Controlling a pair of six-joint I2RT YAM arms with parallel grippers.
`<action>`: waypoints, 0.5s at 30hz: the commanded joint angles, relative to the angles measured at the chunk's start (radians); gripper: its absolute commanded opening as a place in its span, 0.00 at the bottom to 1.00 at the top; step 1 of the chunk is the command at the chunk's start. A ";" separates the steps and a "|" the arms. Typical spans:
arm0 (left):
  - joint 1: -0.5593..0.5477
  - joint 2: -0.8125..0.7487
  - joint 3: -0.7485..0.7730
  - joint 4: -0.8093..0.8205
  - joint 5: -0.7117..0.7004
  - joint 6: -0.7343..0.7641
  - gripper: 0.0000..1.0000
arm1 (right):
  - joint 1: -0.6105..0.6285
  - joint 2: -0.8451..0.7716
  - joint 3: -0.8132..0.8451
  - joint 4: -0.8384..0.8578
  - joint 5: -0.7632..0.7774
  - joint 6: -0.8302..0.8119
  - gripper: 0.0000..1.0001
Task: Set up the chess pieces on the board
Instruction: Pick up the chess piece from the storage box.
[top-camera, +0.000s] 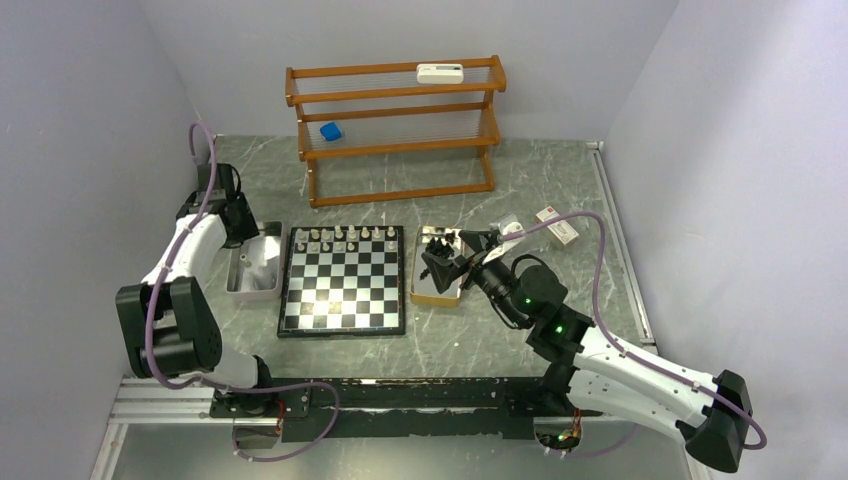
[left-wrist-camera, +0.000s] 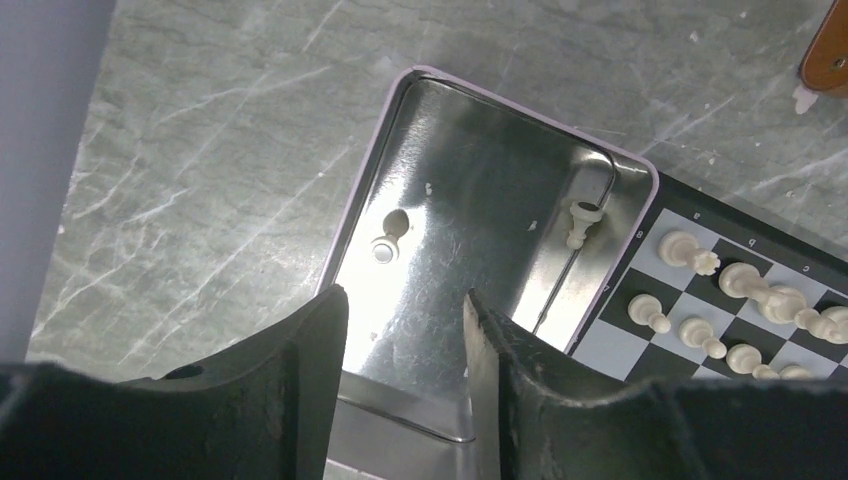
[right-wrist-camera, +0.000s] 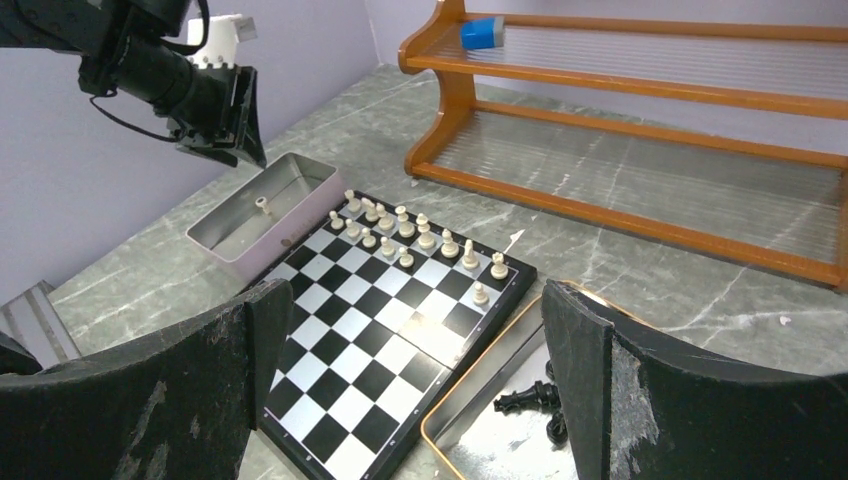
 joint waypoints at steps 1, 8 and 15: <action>-0.004 -0.088 -0.007 -0.021 -0.016 -0.014 0.52 | -0.004 -0.009 -0.001 0.029 -0.004 0.004 1.00; -0.004 -0.087 -0.043 -0.009 0.038 0.025 0.47 | -0.005 0.009 0.005 0.026 -0.010 0.000 1.00; 0.010 -0.058 -0.058 0.026 0.034 -0.008 0.44 | -0.004 -0.002 0.000 0.029 0.004 -0.009 1.00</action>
